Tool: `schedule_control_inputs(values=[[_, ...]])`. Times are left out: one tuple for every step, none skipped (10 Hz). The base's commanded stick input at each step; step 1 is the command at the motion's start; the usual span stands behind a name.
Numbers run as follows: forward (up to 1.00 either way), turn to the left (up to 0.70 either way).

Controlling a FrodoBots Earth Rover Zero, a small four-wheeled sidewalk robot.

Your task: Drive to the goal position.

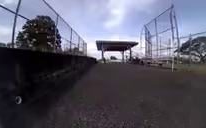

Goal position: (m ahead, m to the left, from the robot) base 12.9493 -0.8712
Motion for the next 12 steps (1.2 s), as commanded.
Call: schedule_control_inputs(values=[[0.85,0.00],[0.85,0.00],[0.85,0.00],[0.85,0.00],[0.85,0.00],[0.85,0.00],[0.85,0.00],[0.85,0.00],[0.85,0.00],[0.85,0.00],[0.85,0.00],[0.85,0.00]])
